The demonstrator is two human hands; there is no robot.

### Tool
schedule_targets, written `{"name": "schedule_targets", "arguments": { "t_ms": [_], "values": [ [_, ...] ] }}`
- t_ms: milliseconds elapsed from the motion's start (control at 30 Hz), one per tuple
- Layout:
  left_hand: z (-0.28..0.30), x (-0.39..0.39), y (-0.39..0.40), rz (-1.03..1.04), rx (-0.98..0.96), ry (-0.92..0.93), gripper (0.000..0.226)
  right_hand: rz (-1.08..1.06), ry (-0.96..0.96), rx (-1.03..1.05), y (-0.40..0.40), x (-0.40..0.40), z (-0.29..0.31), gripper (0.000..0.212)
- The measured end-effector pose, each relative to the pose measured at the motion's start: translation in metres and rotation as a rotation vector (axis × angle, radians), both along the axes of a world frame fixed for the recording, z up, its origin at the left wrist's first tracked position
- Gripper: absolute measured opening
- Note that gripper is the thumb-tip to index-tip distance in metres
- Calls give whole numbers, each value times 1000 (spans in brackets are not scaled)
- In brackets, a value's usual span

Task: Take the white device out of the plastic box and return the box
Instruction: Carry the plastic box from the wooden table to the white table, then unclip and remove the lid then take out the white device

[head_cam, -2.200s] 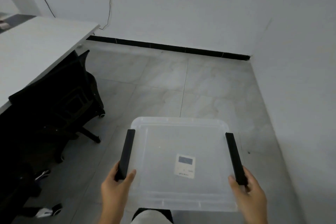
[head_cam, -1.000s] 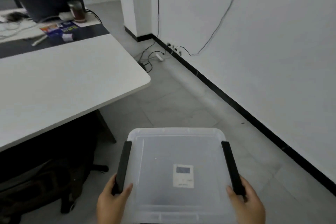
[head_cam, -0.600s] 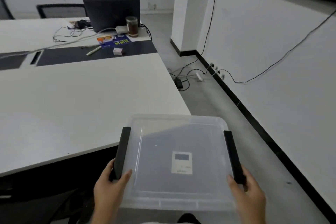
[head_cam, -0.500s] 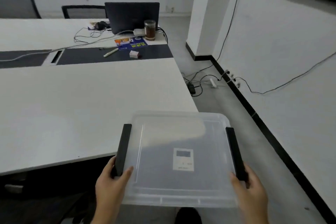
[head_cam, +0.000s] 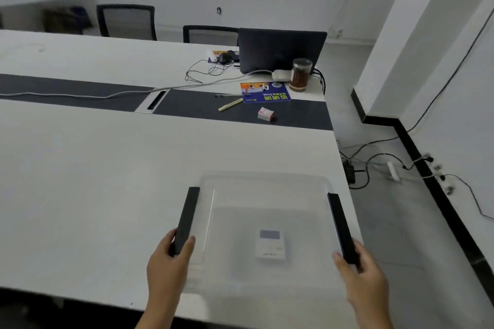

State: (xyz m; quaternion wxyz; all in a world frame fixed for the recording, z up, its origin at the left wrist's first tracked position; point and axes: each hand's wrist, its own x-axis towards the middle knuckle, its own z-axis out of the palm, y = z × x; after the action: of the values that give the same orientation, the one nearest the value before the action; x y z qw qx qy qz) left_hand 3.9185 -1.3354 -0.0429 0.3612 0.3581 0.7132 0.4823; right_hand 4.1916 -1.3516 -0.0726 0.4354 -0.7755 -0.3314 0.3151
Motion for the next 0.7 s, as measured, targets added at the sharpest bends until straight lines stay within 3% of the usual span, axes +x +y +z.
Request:
{"name": "schedule_targets", "arguments": {
  "t_ms": [200, 300, 467, 567, 700],
  "values": [
    [-2, -18, 38, -99, -159, 354, 50, 200, -149, -163, 35, -8, 30, 24],
    [2, -21, 52, -183, -127, 563, 68, 243, -232, -201, 44, -14, 43, 36],
    [5, 8, 86, -657, -14, 1003, 87, 281, -409, -327, 60, -30, 39, 57],
    [-1, 29, 99, -809, -44, 971, 120, 257, -473, -368, 63, -31, 36, 50],
    [-11, 33, 102, -858, -110, 1005, 123, 280, -544, -363, 64, -27, 35, 23]
  ]
}}
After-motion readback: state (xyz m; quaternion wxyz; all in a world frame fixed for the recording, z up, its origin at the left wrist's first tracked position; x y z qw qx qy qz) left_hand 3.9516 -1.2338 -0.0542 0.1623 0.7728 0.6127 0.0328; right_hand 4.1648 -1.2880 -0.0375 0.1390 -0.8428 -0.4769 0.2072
